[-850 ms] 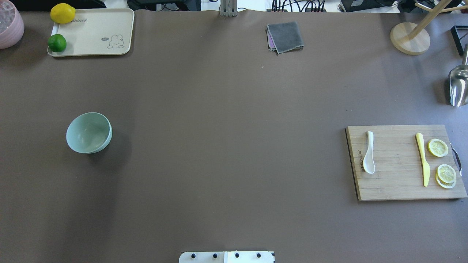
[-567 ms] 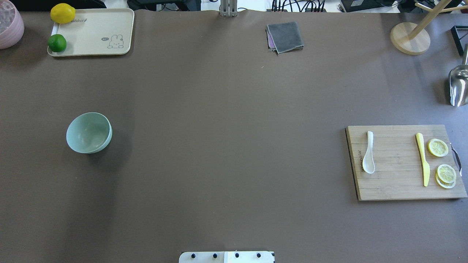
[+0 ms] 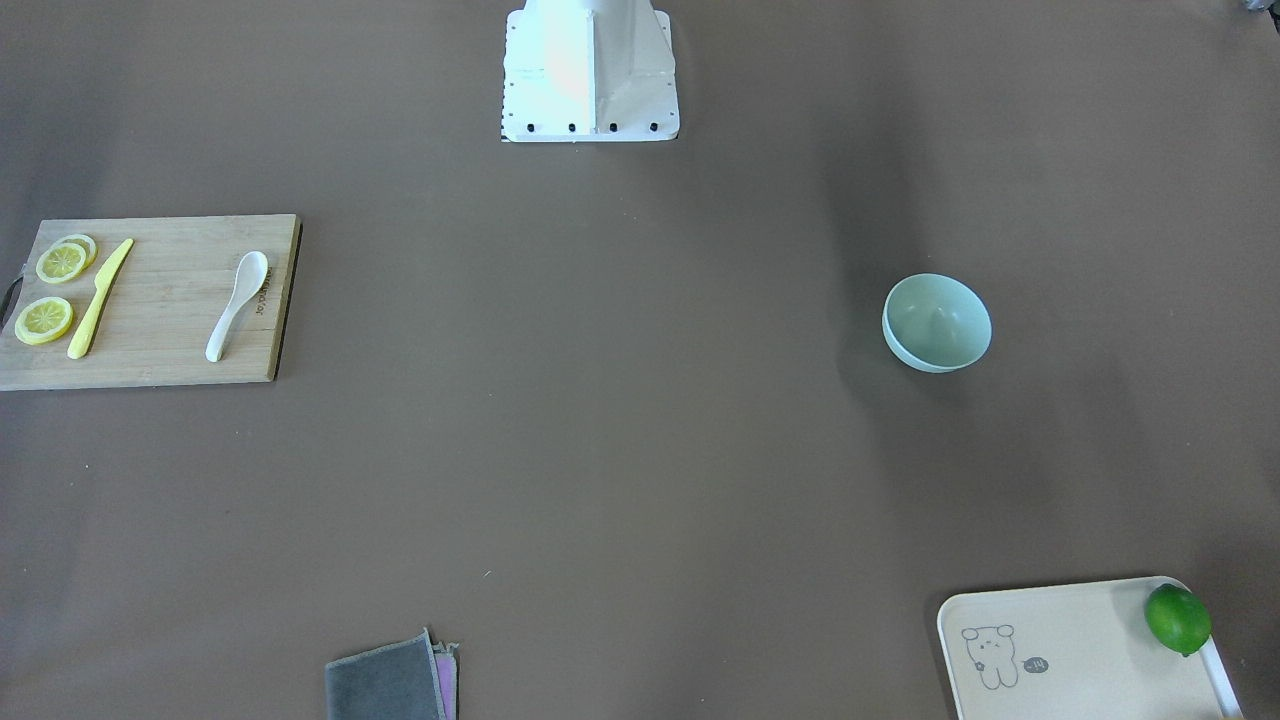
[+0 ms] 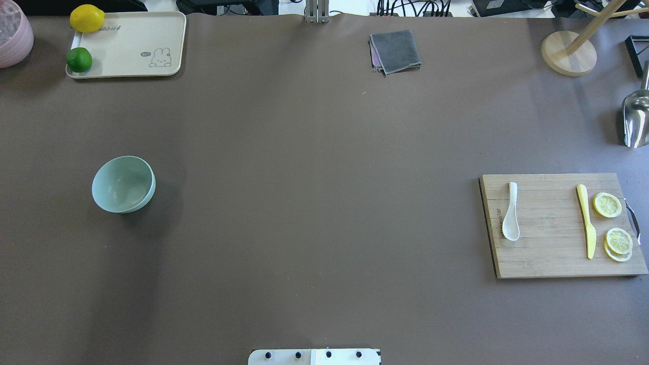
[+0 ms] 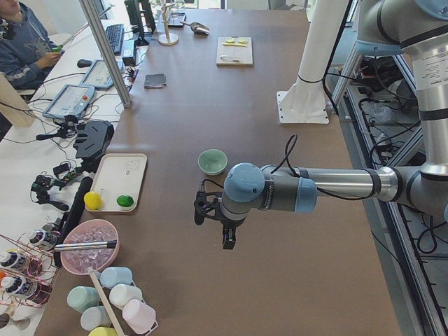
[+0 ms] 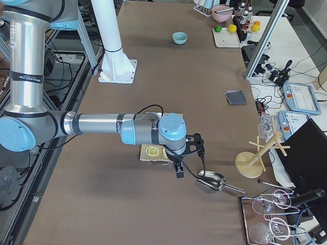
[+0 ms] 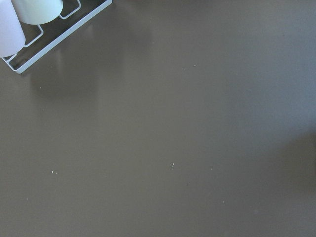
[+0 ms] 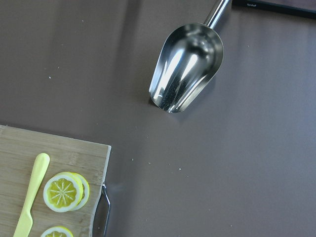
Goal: Place spoon in bowl
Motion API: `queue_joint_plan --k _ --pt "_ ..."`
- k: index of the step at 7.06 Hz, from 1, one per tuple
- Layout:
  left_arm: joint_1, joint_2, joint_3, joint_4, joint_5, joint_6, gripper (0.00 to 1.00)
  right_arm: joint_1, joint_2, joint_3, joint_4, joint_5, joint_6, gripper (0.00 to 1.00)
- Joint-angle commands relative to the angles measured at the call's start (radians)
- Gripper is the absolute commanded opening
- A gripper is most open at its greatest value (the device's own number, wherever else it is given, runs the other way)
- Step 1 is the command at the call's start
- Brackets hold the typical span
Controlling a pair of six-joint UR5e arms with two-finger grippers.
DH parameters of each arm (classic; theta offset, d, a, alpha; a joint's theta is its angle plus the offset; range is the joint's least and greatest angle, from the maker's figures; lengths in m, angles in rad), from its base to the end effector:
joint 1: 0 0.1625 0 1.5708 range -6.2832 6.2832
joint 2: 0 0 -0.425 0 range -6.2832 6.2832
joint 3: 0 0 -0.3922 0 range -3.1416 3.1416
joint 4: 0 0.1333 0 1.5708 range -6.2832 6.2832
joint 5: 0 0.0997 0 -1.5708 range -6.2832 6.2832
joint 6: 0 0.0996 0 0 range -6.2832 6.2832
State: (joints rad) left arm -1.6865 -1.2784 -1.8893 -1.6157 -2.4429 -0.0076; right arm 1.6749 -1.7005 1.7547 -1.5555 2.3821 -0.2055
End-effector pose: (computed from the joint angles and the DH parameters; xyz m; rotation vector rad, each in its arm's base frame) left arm -0.0998 -0.3645 0.6161 0.1135 0.8671 -0.0844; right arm 0.1066 -0.4321 0.6242 0.1900 -0.7917 -0.1239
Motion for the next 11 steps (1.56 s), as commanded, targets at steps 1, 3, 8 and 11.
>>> queue_joint_plan --k 1,3,8,11 --pt "-0.001 -0.001 -0.014 0.028 0.005 0.000 0.98 0.003 -0.019 0.002 -0.002 0.022 0.000 1.00" --pt "-0.001 -0.002 -0.024 0.026 0.007 0.001 0.98 0.003 -0.024 0.002 0.002 0.040 0.000 1.00" --pt "-0.001 0.008 -0.037 0.017 0.008 0.000 0.98 0.002 -0.030 0.000 0.005 0.038 0.000 1.00" --pt "-0.001 0.007 -0.018 0.014 0.005 0.001 0.98 0.002 -0.030 0.000 0.009 0.040 0.000 1.00"
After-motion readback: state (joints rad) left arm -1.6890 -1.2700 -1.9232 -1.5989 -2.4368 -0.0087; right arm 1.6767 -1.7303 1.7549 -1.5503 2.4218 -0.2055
